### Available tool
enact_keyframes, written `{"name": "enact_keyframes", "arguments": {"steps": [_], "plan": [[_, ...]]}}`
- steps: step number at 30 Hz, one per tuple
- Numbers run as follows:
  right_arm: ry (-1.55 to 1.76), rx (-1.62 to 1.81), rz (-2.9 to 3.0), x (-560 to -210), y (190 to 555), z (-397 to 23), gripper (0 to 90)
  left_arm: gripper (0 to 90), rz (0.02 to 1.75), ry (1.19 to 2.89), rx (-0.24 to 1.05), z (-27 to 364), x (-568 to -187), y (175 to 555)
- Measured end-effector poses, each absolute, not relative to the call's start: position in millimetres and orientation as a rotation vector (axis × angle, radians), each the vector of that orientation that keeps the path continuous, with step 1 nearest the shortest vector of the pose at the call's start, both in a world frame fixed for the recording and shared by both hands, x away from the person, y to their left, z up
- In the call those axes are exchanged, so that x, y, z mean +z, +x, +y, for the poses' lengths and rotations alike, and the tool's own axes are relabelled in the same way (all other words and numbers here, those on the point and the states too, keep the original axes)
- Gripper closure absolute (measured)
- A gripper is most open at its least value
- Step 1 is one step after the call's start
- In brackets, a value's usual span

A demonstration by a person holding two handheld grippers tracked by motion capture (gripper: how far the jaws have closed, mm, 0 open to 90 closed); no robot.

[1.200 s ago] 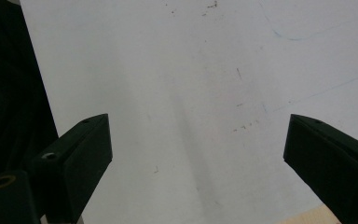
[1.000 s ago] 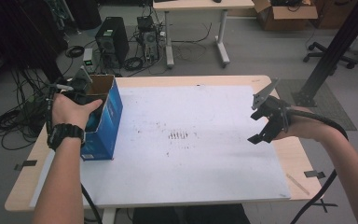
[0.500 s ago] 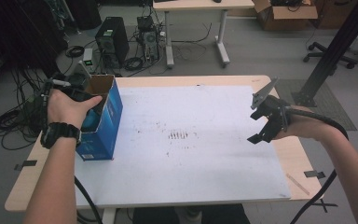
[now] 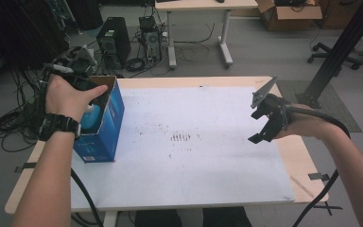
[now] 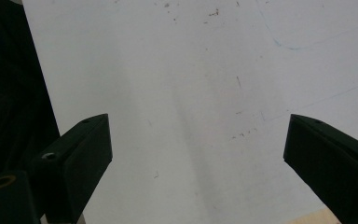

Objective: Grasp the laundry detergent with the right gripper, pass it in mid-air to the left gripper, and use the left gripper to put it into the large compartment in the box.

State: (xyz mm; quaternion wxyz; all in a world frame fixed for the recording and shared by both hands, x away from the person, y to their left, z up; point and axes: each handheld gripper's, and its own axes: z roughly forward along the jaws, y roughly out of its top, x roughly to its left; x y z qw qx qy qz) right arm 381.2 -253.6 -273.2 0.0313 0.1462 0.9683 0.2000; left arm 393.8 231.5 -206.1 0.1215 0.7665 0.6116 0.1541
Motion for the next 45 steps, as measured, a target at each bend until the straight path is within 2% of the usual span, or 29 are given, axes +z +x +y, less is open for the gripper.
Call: {"name": "enact_keyframes", "arguments": {"steps": [8, 24, 30, 45], "plan": [[0.452, 0.61, 2.98, -273, 384, -254, 7.6, 13.5, 1.672, 2.329, 0.415, 198, -206, 398], [0.477, 0.606, 2.987, -276, 388, -258, 7.4, 8.7, 1.441, 2.463, 0.302, 129, -230, 403], [0.492, 0.612, 2.99, -278, 387, -261, 6.4, 6.1, 1.382, 2.499, 0.264, 114, -240, 403], [0.51, 0.627, 2.996, -280, 388, -264, 5.5, 5.9, 1.324, 2.529, 0.209, 96, -254, 405]]}}
